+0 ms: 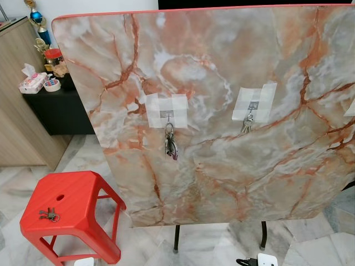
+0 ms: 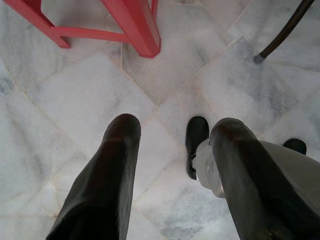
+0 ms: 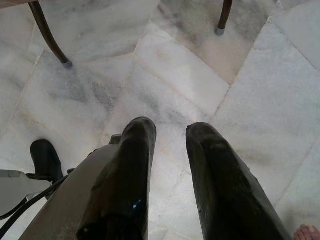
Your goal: Hang keys on a hook
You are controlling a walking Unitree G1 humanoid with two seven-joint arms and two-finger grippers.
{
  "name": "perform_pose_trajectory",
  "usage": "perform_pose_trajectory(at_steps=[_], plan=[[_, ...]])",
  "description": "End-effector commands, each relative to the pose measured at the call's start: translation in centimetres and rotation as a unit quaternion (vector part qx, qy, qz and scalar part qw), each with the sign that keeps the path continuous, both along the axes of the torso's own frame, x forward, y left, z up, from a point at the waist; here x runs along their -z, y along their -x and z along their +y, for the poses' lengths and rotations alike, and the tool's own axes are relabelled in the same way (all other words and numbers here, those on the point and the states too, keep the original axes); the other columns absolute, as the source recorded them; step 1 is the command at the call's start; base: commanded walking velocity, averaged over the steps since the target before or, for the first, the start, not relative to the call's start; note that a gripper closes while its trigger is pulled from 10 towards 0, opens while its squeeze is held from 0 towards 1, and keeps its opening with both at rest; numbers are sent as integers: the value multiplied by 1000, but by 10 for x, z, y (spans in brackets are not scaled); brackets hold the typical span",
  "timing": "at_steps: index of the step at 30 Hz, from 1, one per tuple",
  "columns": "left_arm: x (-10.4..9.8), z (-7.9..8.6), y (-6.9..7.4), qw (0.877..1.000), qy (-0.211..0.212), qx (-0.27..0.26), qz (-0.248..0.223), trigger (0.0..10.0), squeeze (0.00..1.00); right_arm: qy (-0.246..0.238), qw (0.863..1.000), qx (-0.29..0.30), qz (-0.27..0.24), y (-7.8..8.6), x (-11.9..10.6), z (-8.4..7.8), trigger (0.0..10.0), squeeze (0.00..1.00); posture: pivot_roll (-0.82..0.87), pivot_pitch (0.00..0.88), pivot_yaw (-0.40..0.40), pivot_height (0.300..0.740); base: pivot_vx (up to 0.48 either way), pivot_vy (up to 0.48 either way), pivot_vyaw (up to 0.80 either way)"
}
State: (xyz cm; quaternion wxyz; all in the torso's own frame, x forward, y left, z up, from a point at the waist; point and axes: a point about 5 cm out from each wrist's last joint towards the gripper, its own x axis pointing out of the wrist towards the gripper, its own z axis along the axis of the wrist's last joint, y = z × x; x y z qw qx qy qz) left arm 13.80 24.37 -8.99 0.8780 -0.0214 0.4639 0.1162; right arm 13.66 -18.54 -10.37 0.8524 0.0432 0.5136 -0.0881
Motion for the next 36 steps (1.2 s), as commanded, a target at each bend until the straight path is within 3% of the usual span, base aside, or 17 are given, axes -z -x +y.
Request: perform_pose_trajectory(at_steps=[1, 20, 28, 36], plan=[[1, 0, 2, 1000, 2, -3, 9, 10000, 0, 1, 1000, -7, 5, 0, 0, 1, 10000, 0, 0, 0, 0, 740, 0, 0, 0], [2, 0, 4, 1000, -1, -1, 10, 10000, 0, -16, 1000, 4, -18, -11, -3, 9, 10000, 0, 17, 0, 15, 740, 0, 0, 0], [1, 3, 4, 999, -34, -4, 9, 10000, 0, -15, 1000, 0, -18, -11, -3, 10, 10000, 0, 21, 0, 9, 740, 0, 0, 0], [1, 2, 2, 1000, -23, -5, 10, 10000, 0, -16, 1000, 4, -22, -12, -4, 7, 10000, 0, 25, 0, -3, 740, 0, 0, 0]])
